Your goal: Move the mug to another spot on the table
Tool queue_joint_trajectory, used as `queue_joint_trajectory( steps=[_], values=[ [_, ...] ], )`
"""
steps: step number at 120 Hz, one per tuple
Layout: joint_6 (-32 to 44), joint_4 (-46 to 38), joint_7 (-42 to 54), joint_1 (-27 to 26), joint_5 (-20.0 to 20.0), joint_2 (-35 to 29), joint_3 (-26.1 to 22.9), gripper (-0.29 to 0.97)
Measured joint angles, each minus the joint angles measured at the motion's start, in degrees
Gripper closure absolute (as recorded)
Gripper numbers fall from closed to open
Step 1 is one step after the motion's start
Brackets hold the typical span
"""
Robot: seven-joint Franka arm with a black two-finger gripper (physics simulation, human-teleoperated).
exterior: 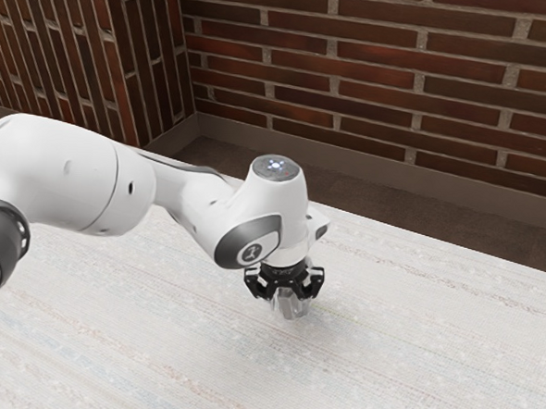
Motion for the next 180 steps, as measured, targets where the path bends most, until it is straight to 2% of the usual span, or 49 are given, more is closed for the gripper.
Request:
queue_joint_trajectory(
  steps=[72, 126, 144, 180],
  values=[
    [1.9, -1.7, 2.1, -0.3, 0.4, -0.5, -0.1, 0.54],
    [1.9, -1.9, 2.9, -0.7, 3.1, -0.8, -0.1, 0.65],
    [1.5, -1.9, 2.6, -0.7, 5.3, -0.8, -0.1, 0.71],
    [1.0, -1.8, 1.4, -0.8, 6.9, -1.3, 0.0, 0.75]
  ],
)
